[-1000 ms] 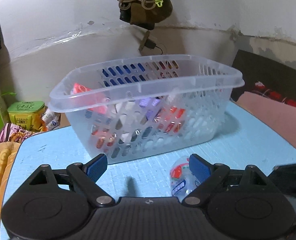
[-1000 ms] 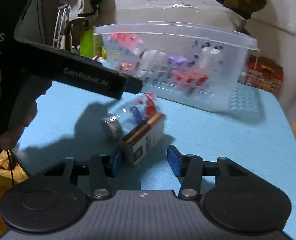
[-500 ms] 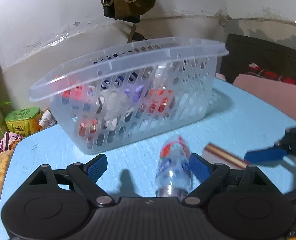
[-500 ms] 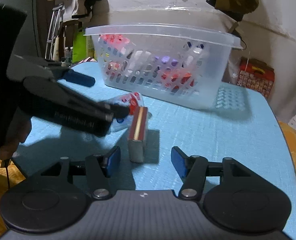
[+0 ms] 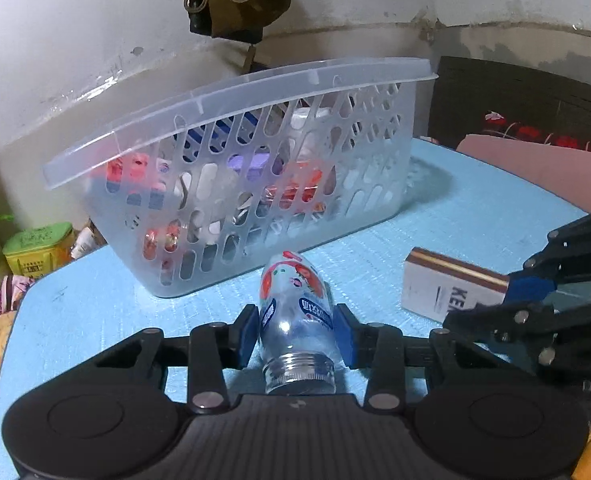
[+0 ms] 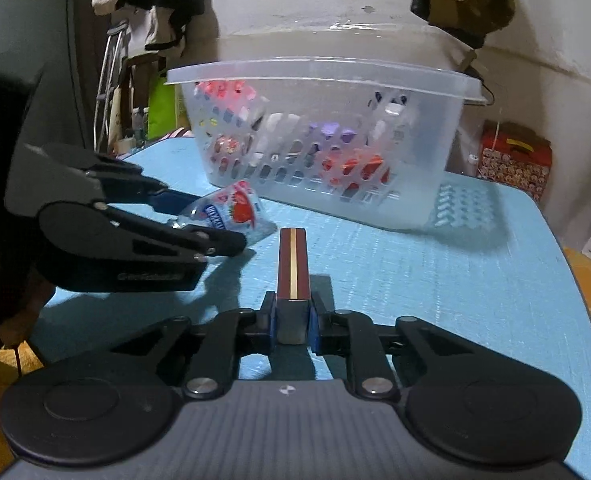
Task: Organize objects
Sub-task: 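Grasp the white KENT box with the right gripper while the left grasps the clear bottle, then carry both items over the basket and release them inside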
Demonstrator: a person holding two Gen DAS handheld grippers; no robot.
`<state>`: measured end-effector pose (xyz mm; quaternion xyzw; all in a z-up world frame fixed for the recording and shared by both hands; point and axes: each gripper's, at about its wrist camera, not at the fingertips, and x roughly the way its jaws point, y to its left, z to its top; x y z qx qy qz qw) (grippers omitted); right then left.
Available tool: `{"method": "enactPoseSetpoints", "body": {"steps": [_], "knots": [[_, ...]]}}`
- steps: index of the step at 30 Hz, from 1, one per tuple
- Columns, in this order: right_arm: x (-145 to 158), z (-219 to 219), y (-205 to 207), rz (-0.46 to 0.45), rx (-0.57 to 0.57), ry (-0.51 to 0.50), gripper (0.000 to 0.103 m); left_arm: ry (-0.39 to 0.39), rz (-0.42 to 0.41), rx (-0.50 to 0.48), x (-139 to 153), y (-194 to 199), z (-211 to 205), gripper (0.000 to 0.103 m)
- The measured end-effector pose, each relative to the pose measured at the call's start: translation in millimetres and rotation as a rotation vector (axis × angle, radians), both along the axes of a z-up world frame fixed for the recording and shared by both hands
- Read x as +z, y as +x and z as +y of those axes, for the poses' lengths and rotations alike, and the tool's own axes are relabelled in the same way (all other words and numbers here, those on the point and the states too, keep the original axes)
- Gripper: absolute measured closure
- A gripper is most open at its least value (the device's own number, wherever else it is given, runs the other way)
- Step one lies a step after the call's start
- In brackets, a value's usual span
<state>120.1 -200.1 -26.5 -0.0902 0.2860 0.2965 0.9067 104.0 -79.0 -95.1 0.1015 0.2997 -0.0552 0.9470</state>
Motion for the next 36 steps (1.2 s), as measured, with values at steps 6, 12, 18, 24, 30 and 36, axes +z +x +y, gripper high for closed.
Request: {"method": "enactPoseSetpoints", "body": {"steps": [6, 12, 18, 24, 30, 36], "knots": [[10, -9, 1, -0.018, -0.017, 0.042, 0.086, -0.02, -0.023, 0.021, 10, -1, 8, 0.059], [19, -9, -1, -0.04, -0.019, 0.048, 0.086, -0.025, -0.068, 0.012, 23, -8, 10, 0.059], [36, -14, 1, -0.061, -0.033, 0.094, 0.086, -0.037, -0.11, 0.015, 34, -15, 16, 0.058], [64, -16, -8, -0.133, -0.03, 0.147, 0.086, -0.104, -0.182, 0.035, 57, -25, 33, 0.058], [100, -19, -11, -0.223, -0.041, 0.206, 0.086, -0.177, -0.284, 0.05, 95, -40, 49, 0.058], [140, 13, 30, -0.278, -0.099, 0.136, 0.086, -0.226, -0.308, 0.132, 141, 1, 53, 0.059]]}}
